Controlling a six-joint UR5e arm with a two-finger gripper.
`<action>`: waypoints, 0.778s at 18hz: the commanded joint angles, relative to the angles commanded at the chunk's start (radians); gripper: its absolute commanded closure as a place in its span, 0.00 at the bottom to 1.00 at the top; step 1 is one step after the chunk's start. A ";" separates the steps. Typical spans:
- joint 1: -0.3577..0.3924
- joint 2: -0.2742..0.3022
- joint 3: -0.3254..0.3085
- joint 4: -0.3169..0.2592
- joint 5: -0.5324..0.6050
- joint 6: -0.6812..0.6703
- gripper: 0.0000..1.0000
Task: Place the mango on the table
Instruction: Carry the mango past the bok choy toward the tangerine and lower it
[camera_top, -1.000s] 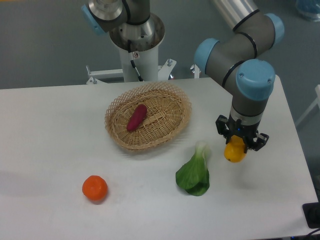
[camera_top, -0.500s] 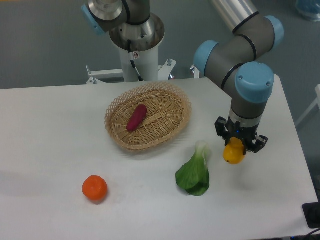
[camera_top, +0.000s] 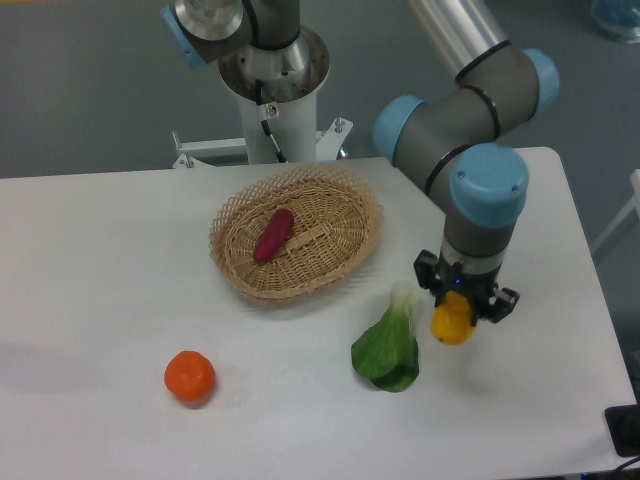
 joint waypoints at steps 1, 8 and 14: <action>-0.025 -0.015 0.012 -0.002 0.026 -0.031 0.68; -0.146 -0.054 0.028 0.002 0.037 -0.088 0.68; -0.232 -0.084 0.025 0.003 0.039 -0.126 0.68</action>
